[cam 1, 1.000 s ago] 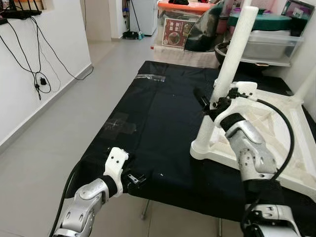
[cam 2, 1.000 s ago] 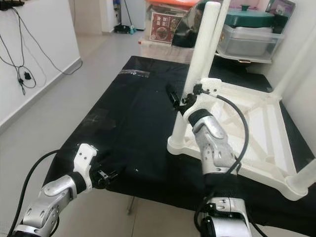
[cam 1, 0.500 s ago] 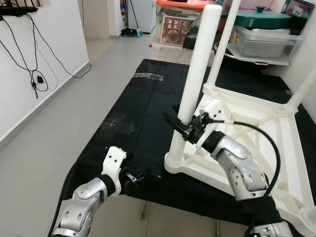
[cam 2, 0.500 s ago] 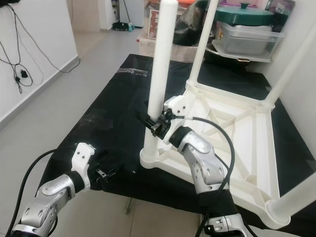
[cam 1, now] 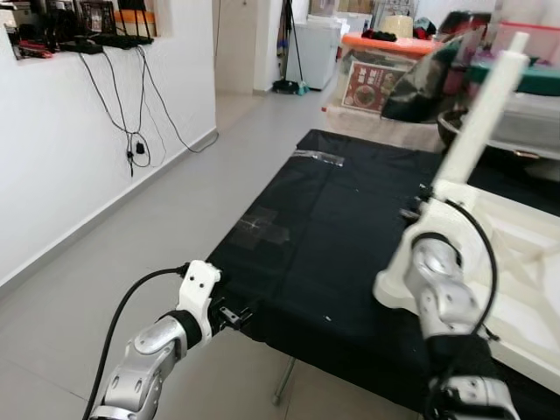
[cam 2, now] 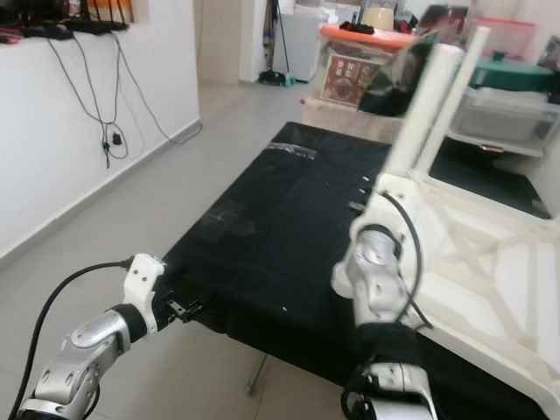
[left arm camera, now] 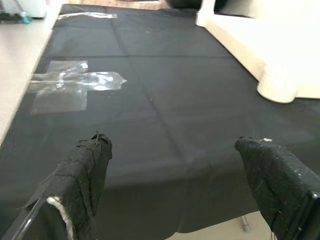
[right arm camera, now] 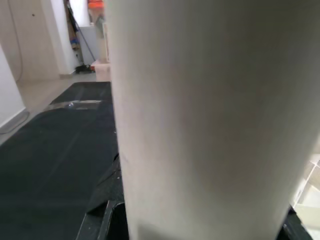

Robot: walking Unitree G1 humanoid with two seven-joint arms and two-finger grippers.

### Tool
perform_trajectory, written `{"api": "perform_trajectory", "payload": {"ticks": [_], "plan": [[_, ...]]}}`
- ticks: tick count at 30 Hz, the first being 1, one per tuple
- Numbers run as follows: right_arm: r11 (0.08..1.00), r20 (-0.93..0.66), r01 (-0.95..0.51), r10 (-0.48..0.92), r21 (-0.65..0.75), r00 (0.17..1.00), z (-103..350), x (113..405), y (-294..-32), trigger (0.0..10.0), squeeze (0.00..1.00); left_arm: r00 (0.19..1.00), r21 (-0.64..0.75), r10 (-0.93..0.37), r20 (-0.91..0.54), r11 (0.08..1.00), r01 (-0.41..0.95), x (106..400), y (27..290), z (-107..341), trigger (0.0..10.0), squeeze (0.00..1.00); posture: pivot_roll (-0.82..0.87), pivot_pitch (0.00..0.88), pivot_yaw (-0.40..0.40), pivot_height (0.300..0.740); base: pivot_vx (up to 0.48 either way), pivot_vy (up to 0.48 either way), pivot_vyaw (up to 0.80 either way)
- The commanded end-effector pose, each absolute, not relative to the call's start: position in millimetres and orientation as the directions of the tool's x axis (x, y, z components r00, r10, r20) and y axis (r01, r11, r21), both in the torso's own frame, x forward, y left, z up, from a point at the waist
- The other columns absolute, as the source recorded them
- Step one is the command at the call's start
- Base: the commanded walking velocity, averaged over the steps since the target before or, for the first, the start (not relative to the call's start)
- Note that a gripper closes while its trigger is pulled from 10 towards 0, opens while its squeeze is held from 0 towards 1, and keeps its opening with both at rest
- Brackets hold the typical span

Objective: Building children table

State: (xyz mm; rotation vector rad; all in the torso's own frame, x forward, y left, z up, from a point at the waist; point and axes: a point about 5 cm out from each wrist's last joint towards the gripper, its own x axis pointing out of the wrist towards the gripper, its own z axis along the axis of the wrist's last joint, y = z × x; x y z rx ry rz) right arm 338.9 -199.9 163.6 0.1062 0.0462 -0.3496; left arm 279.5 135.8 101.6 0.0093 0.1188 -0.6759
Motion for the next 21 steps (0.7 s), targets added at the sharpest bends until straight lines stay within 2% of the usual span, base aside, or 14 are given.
{"api": "perform_trajectory", "payload": {"ticks": [1, 2, 4, 6, 7, 8, 9, 10, 11, 13, 15, 16, 18, 21], "plan": [[0.962, -0.205, 0.253, -0.229, 0.099, 0.952, 127, 330, -182, 10.0, 0.00, 0.758, -0.029, -0.642, -0.117, 0.765, 0.643, 280, 131, 102, 10.0, 0.00, 0.06, 0.000, -0.078, 0.740, 0.000, 0.000, 0.00], [0.969, -0.159, 0.202, -0.179, 0.145, 0.971, 135, 331, -174, 10.0, 1.00, 0.757, -0.028, -0.643, -0.120, 0.764, 0.645, 280, 131, 101, 10.0, 0.00, 0.06, 0.000, -0.070, 0.740, 0.000, 0.000, 0.00], [0.970, -0.132, 0.173, -0.151, 0.173, 0.980, 140, 332, -169, 10.0, 1.00, 0.756, -0.028, -0.643, -0.122, 0.764, 0.645, 280, 132, 101, 10.0, 0.00, 0.06, 0.000, -0.070, 0.740, 0.000, 0.000, 0.00], [0.974, -0.089, 0.091, -0.074, 0.206, 0.993, 151, 336, -162, 10.0, 1.00, 0.754, -0.028, -0.645, -0.123, 0.762, 0.647, 279, 132, 101, 10.0, 0.00, 0.05, 0.000, -0.069, 0.740, 0.000, 0.000, 0.00], [0.973, -0.048, 0.003, 0.008, 0.231, 0.999, 162, 340, -156, 10.0, 1.00, 0.753, -0.028, -0.646, -0.123, 0.761, 0.648, 280, 132, 101, 10.0, 0.00, 0.05, 0.000, -0.069, 0.740, 0.000, 0.000, 0.00], [0.962, -0.004, -0.110, 0.114, 0.251, 0.993, 175, 344, -149, 10.0, 0.90, 0.753, -0.028, -0.646, -0.123, 0.761, 0.649, 280, 132, 101, 10.0, 0.00, 0.04, 0.000, -0.069, 0.740, 0.000, 0.000, 0.00], [0.962, -0.004, -0.110, 0.114, 0.251, 0.993, 175, 344, -149, 10.0, 0.90, 0.753, -0.028, -0.646, -0.123, 0.761, 0.649, 280, 132, 101, 10.0, 0.00, 0.04, 0.000, -0.069, 0.740, 0.000, 0.000, 0.00], [0.942, 0.056, -0.244, 0.238, 0.229, 0.970, 189, 345, -145, 10.0, 0.00, 0.753, -0.028, -0.647, -0.122, 0.760, 0.649, 281, 131, 101, 10.0, 0.00, 0.04, 0.000, -0.073, 0.740, 0.000, 0.000, 0.00], [0.917, 0.097, -0.347, 0.334, 0.198, 0.938, 199, 345, -143, 10.0, 0.00, 0.752, -0.029, -0.648, -0.119, 0.759, 0.650, 282, 130, 101, 10.0, 0.00, 0.04, 0.000, -0.073, 0.740, 0.000, 0.000, 0.00], [0.888, 0.125, -0.432, 0.416, 0.158, 0.901, 207, 343, -141, 10.0, 0.00, 0.752, -0.030, -0.649, -0.115, 0.759, 0.651, 283, 128, 101, 10.0, 0.00, 0.04, 0.000, -0.073, 0.740, 0.000, 0.000, 0.00], [0.808, 0.144, -0.581, 0.566, 0.101, 0.812, 212, 338, -137, 10.0, 0.00, 0.751, -0.030, -0.651, -0.110, 0.757, 0.652, 283, 126, 102, 10.0, 0.00, 0.05, 0.000, -0.084, 0.740, 0.000, 0.000, 0.00], [0.808, 0.144, -0.581, 0.566, 0.101, 0.812, 212, 338, -137, 10.0, 0.00, 0.751, -0.030, -0.651, -0.110, 0.757, 0.652, 283, 126, 102, 10.0, 0.00, 0.05, 0.000, -0.084, 0.740, 0.000, 0.000, 0.00], [0.722, 0.119, -0.690, 0.682, 0.044, 0.722, 204, 333, -130, 10.0, 0.00, 0.755, -0.030, -0.646, -0.108, 0.761, 0.648, 282, 127, 102, 10.0, 0.00, 0.07, 0.000, -0.098, 0.740, 0.000, 0.000, 0.00], [0.666, 0.092, -0.745, 0.741, 0.027, 0.665, 195, 327, -124, 9.9, 0.00, 0.762, -0.029, -0.638, -0.112, 0.769, 0.639, 281, 130, 101, 10.0, 0.00, 0.08, 0.000, -0.104, 0.740, 0.000, 0.000, 0.00]]}}
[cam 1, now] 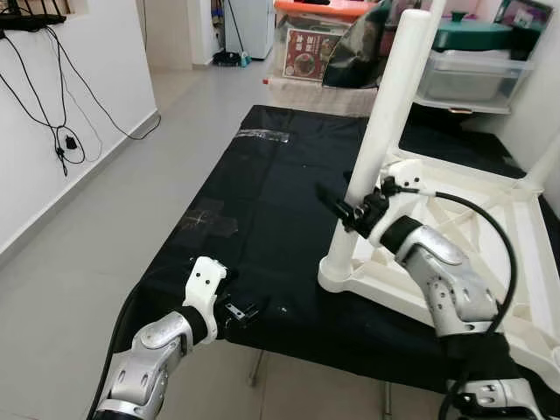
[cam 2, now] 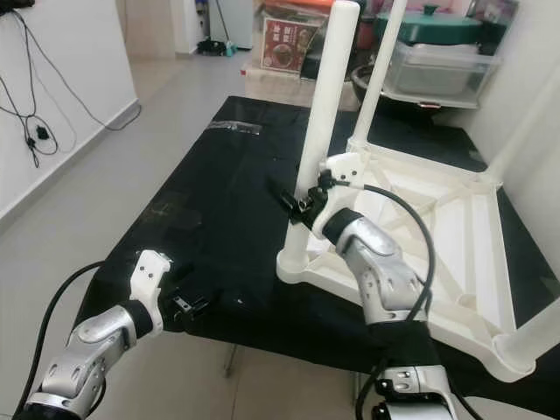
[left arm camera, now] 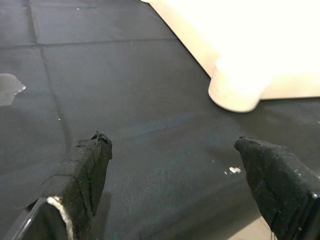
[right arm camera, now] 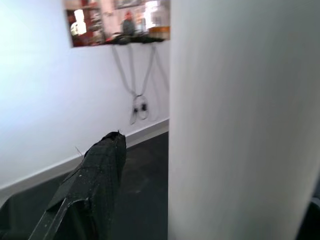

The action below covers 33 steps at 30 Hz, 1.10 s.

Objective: Building children table

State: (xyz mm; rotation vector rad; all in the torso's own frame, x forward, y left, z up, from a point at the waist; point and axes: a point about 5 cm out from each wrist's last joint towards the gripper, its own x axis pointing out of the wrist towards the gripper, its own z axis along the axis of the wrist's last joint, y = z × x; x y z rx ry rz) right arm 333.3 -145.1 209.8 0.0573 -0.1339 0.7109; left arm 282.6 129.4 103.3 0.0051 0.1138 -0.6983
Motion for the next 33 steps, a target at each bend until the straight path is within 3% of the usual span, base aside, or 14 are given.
{"api": "perform_trajectory", "payload": {"ticks": [1, 2, 8, 10, 14, 18, 19, 22, 23, 24, 25, 29, 30, 33], "plan": [[0.644, 0.094, -0.764, 0.759, 0.034, 0.644, 193, 323, -120, 4.5, 0.00, 0.765, -0.030, -0.633, -0.113, 0.772, 0.635, 280, 132, 101, 10.0, 0.00, 0.08, 0.000, -0.104, 0.740, 0.000, 0.000, 0.00], [0.627, 0.069, -0.778, 0.775, 0.030, 0.628, 187, 319, -116, 0.0, 0.00, 0.769, -0.030, -0.629, -0.117, 0.776, 0.630, 278, 134, 100, 10.0, 0.00, 0.07, 0.000, -0.105, 0.740, 0.000, 0.000, 0.00], [0.719, -0.046, -0.695, 0.694, 0.008, 0.718, 163, 326, -124, 0.0, 0.00, 0.771, -0.031, -0.624, -0.123, 0.779, 0.626, 277, 135, 98, 10.0, 0.00, 0.07, 0.000, -0.101, 0.740, 0.000, 0.000, 0.00], [0.976, -0.199, -0.215, 0.204, -0.036, 0.958, 137, 352, -171, 0.0, 0.00, 0.769, -0.034, -0.629, -0.118, 0.776, 0.630, 280, 131, 99, 10.0, 0.00, 0.06, 0.000, -0.094, 0.740, 0.000, 0.000, 0.00], [0.885, -0.355, 0.459, -0.454, -0.077, 0.817, 102, 333, -236, 0.0, 0.00, 0.765, -0.033, -0.635, -0.111, 0.771, 0.636, 281, 128, 101, 10.0, 0.00, 0.06, 0.000, -0.092, 0.740, 0.000, 0.000, 0.00], [0.783, -0.404, 0.622, -0.573, -0.011, 0.713, 91, 313, -241, 0.0, 0.00, 0.766, -0.033, -0.631, -0.118, 0.774, 0.633, 280, 130, 99, 10.0, 0.00, 0.05, 0.000, -0.090, 0.740, 0.000, 0.000, 0.00], [0.768, -0.406, 0.640, -0.580, 0.016, 0.706, 91, 308, -237, 3.9, 0.00, 0.766, -0.037, -0.632, -0.119, 0.774, 0.633, 279, 130, 99, 10.0, 0.00, 0.05, 0.000, -0.088, 0.740, 0.000, 0.000, 0.00], [0.770, -0.400, 0.637, -0.574, 0.032, 0.714, 92, 306, -233, 3.9, 0.00, 0.765, -0.041, -0.633, -0.119, 0.773, 0.633, 278, 130, 99, 10.0, 0.00, 0.05, 0.000, -0.088, 0.740, 0.000, 0.000, 0.00], [0.787, -0.393, 0.614, -0.549, 0.053, 0.738, 94, 307, -226, 10.0, 0.00, 0.764, -0.042, -0.633, -0.120, 0.772, 0.634, 278, 130, 98, 10.0, 0.00, 0.05, 0.000, -0.087, 0.740, 0.000, 0.000, 0.00], [0.852, -0.341, 0.510, -0.446, 0.123, 0.827, 104, 315, -210, 10.0, 0.00, 0.763, -0.042, -0.635, -0.122, 0.771, 0.635, 278, 130, 97, 10.0, 0.00, 0.04, 0.000, -0.083, 0.740, 0.000, 0.000, 0.00], [0.907, -0.240, 0.373, -0.325, 0.194, 0.915, 122, 325, -192, 10.0, 1.00, 0.761, -0.042, -0.637, -0.121, 0.769, 0.638, 279, 128, 97, 10.0, 0.00, 0.04, 0.000, -0.085, 0.740, 0.000, 0.000, 0.00], [0.955, -0.068, 0.069, -0.052, 0.288, 0.996, 155, 341, -165, 10.0, 1.00, 0.758, -0.041, -0.643, -0.114, 0.765, 0.643, 281, 125, 99, 10.0, 0.00, 0.05, 0.000, -0.088, 0.740, 0.000, 0.000, 0.00], [0.916, 0.047, -0.236, 0.234, 0.325, 0.971, 181, 348, -149, 10.0, 0.00, 0.760, -0.039, -0.641, -0.108, 0.766, 0.641, 282, 126, 101, 10.0, 0.00, 0.05, 0.000, -0.089, 0.740, 0.000, 0.000, 0.00], [0.822, 0.169, -0.518, 0.490, 0.238, 0.855, 205, 341, -137, 10.0, 0.00, 0.762, -0.035, -0.638, -0.111, 0.769, 0.638, 282, 128, 100, 10.0, 0.00, 0.05, 0.000, -0.091, 0.740, 0.000, 0.000, 0.00]]}}
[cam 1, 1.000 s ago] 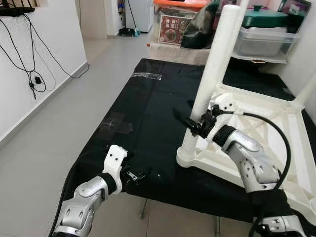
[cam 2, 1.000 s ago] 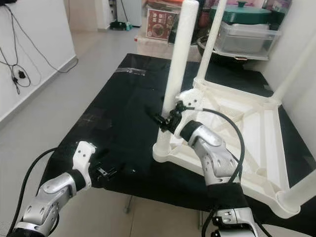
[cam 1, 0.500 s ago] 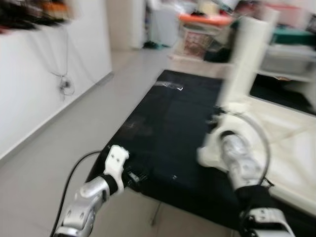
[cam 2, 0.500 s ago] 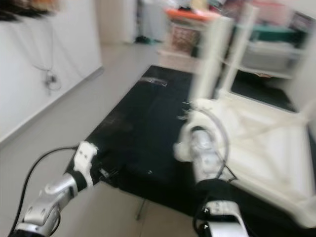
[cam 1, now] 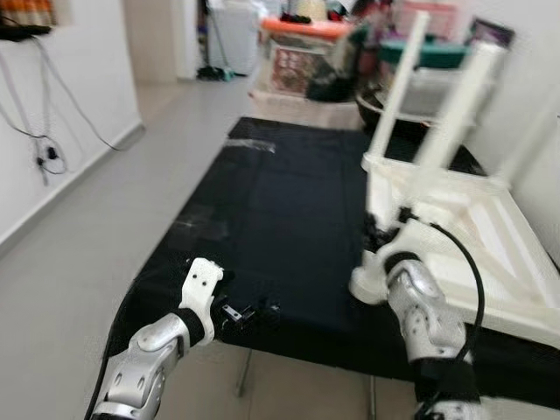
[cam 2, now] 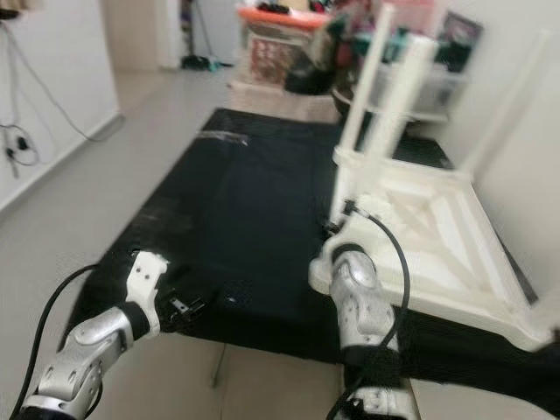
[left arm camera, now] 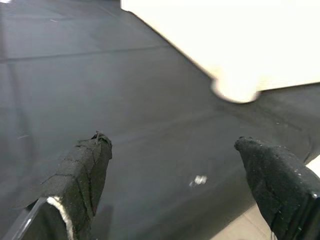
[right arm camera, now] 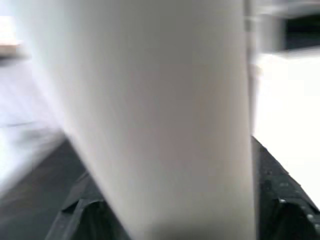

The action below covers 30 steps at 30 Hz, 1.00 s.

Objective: Building children table

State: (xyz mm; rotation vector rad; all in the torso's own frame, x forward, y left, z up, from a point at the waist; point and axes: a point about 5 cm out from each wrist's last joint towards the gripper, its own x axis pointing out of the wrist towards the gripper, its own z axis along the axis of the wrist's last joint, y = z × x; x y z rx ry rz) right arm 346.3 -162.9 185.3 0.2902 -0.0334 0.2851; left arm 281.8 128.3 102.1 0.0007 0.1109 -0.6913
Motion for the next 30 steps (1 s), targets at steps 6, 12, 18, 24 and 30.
{"api": "perform_trajectory", "payload": {"ticks": [6, 12, 18, 24, 30], "plan": [[0.717, 0.193, -0.680, 0.653, 0.152, 0.732, 217, 333, -131, 10.0, 0.00, 0.763, -0.035, -0.637, -0.112, 0.770, 0.637, 281, 129, 99, 10.0, 0.00, 0.06, 0.000, -0.101, 0.740, 0.000, 0.000, 0.00], [0.585, 0.084, -0.804, 0.801, 0.105, 0.593, 183, 327, -103, 10.0, 0.00, 0.767, -0.035, -0.633, -0.105, 0.774, 0.633, 282, 126, 100, 10.0, 0.00, 0.08, 0.000, -0.113, 0.740, 0.000, 0.000, 0.00], [0.764, 0.004, -0.639, 0.641, 0.089, 0.767, 162, 336, -98, 0.0, 0.00, 0.773, -0.030, -0.624, -0.115, 0.780, 0.625, 280, 134, 100, 10.0, 0.00, 0.08, 0.000, -0.107, 0.740, 0.000, 0.000, 0.00], [0.971, -0.293, 0.238, -0.223, 0.018, 0.930, 113, 345, -176, 0.0, 0.00, 0.774, -0.032, -0.621, -0.121, 0.782, 0.623, 279, 134, 97, 10.0, 0.00, 0.06, 0.000, -0.100, 0.740, 0.000, 0.000, 0.00], [0.882, -0.326, 0.462, -0.465, -0.091, 0.823, 98, 322, -203, 0.0, 0.00, 0.761, -0.037, -0.638, -0.112, 0.768, 0.639, 280, 126, 99, 10.0, 0.00, 0.05, 0.000, -0.088, 0.740, 0.000, 0.000, 0.00]]}}
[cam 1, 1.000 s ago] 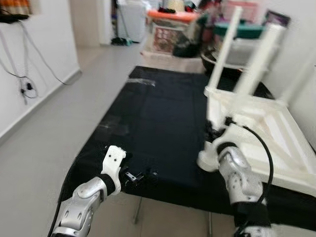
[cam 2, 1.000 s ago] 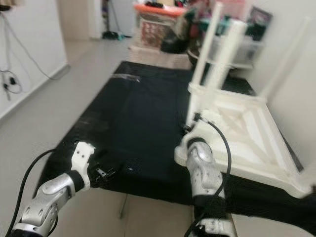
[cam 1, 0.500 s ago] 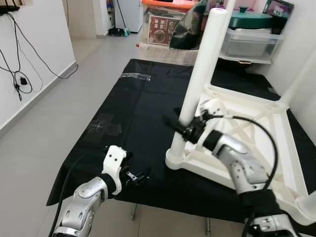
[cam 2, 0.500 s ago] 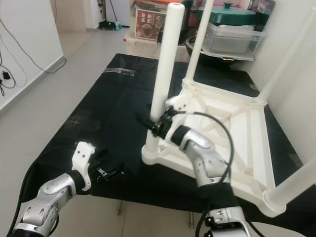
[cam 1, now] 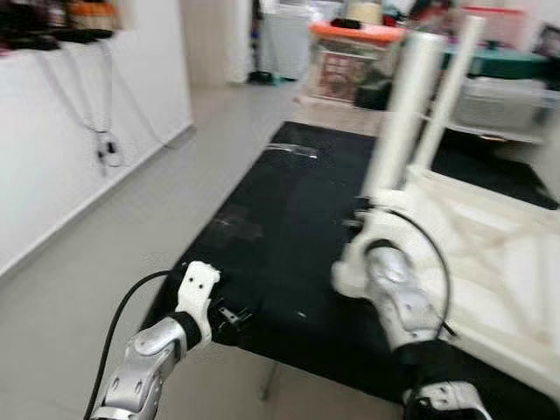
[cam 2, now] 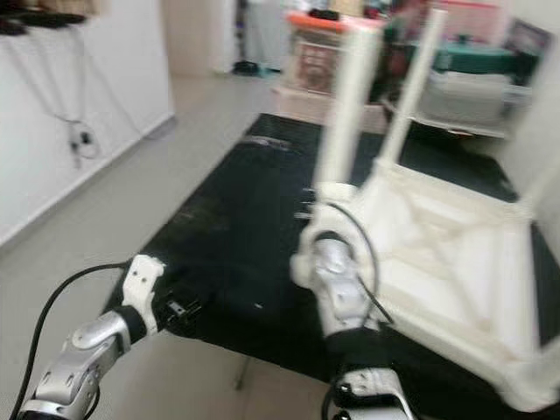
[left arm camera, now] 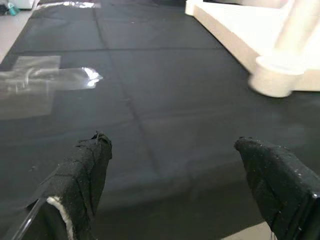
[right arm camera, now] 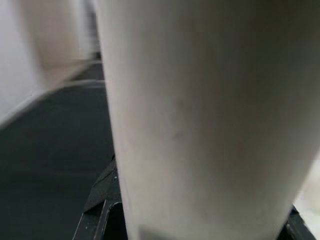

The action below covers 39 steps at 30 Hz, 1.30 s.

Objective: Building children table

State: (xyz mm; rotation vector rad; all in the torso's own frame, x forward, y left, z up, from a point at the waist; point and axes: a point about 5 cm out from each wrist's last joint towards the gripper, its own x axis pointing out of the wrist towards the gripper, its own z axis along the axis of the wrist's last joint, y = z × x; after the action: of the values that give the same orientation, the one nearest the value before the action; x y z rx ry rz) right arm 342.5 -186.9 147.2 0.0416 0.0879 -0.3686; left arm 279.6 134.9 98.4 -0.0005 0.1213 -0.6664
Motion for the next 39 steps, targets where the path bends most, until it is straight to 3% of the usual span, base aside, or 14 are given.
{"api": "perform_trajectory", "payload": {"ticks": [1, 3, 4, 7, 8, 11, 12, 25, 26, 29, 32, 34, 38, 39], "plan": [[0.882, -0.326, 0.462, -0.465, -0.091, 0.823, 98, 322, -203, 0.0, 0.00, 0.761, -0.037, -0.638, -0.112, 0.768, 0.639, 280, 126, 99, 10.0, 0.00, 0.05, 0.000, -0.088, 0.740, 0.000, 0.000, 0.00], [0.893, -0.338, 0.444, -0.443, -0.078, 0.831, 98, 321, -198, 1.0, 0.00, 0.758, -0.038, -0.643, -0.111, 0.765, 0.643, 281, 125, 100, 10.0, 0.00, 0.05, 0.000, -0.085, 0.740, 0.000, 0.000, 0.00], [0.937, -0.319, 0.350, -0.333, -0.005, 0.887, 105, 325, -183, 10.0, 0.00, 0.758, -0.035, -0.642, -0.113, 0.765, 0.643, 281, 126, 100, 10.0, 0.00, 0.05, 0.000, -0.083, 0.740, 0.000, 0.000, 0.00], [0.937, -0.319, 0.350, -0.333, -0.005, 0.887, 105, 325, -183, 10.0, 0.00, 0.758, -0.035, -0.642, -0.113, 0.765, 0.643, 281, 126, 100, 10.0, 0.00, 0.05, 0.000, -0.083, 0.740, 0.000, 0.000, 0.00], [0.967, -0.258, 0.244, -0.219, 0.069, 0.941, 116, 330, -166, 10.0, 1.00, 0.759, -0.035, -0.641, -0.115, 0.766, 0.642, 281, 128, 100, 10.0, 0.00, 0.05, 0.000, -0.084, 0.740, 0.000, 0.000, 0.00], [0.974, -0.134, -0.039, 0.071, 0.225, 0.988, 149, 346, -137, 10.0, 0.93, 0.761, -0.034, -0.637, -0.119, 0.769, 0.638, 280, 131, 98, 10.0, 0.00, 0.04, 0.000, -0.082, 0.740, 0.000, 0.000, 0.00], [0.958, -0.103, -0.102, 0.134, 0.269, 0.986, 160, 350, -131, 10.0, 0.00, 0.763, -0.035, -0.636, -0.119, 0.770, 0.637, 280, 131, 98, 10.0, 0.00, 0.04, 0.000, -0.082, 0.740, 0.000, 0.000, 0.00], [0.719, 0.166, -0.690, 0.673, 0.084, 0.721, 213, 351, -97, 9.6, 0.00, 0.771, -0.026, -0.627, -0.111, 0.778, 0.628, 281, 132, 100, 10.0, 0.00, 0.08, 0.000, -0.104, 0.740, 0.000, 0.000, 0.00], [0.674, 0.154, -0.735, 0.721, 0.070, 0.676, 206, 345, -88, 2.2, 0.00, 0.771, -0.028, -0.627, -0.113, 0.777, 0.629, 280, 132, 99, 10.0, 0.00, 0.08, 0.000, -0.112, 0.740, 0.000, 0.000, 0.00], [0.652, 0.145, -0.756, 0.743, 0.062, 0.653, 201, 341, -84, 0.0, 0.00, 0.770, -0.028, -0.627, -0.115, 0.777, 0.629, 279, 132, 98, 10.0, 0.00, 0.08, 0.000, -0.114, 0.740, 0.000, 0.000, 0.00], [0.641, 0.127, -0.766, 0.756, 0.052, 0.642, 193, 336, -82, 0.0, 0.00, 0.771, -0.030, -0.627, -0.109, 0.778, 0.628, 280, 130, 100, 10.0, 0.00, 0.08, 0.000, -0.108, 0.740, 0.000, 0.000, 0.00], [0.865, -0.020, -0.493, 0.497, 0.097, 0.868, 169, 351, -100, 0.0, 0.00, 0.769, -0.031, -0.630, -0.106, 0.775, 0.631, 281, 129, 101, 10.0, 0.00, 0.07, 0.000, -0.103, 0.740, 0.000, 0.000, 0.00], [0.948, -0.111, -0.301, 0.312, 0.106, 0.944, 156, 358, -112, 0.0, 0.00, 0.768, -0.032, -0.632, -0.106, 0.774, 0.632, 281, 129, 102, 10.0, 0.00, 0.07, 0.000, -0.103, 0.740, 0.000, 0.000, 0.00], [0.996, -0.209, -0.007, 0.027, 0.093, 0.977, 140, 360, -136, 0.0, 0.00, 0.768, -0.032, -0.632, -0.107, 0.774, 0.632, 281, 129, 101, 10.0, 0.00, 0.07, 0.000, -0.101, 0.740, 0.000, 0.000, 0.00]]}}
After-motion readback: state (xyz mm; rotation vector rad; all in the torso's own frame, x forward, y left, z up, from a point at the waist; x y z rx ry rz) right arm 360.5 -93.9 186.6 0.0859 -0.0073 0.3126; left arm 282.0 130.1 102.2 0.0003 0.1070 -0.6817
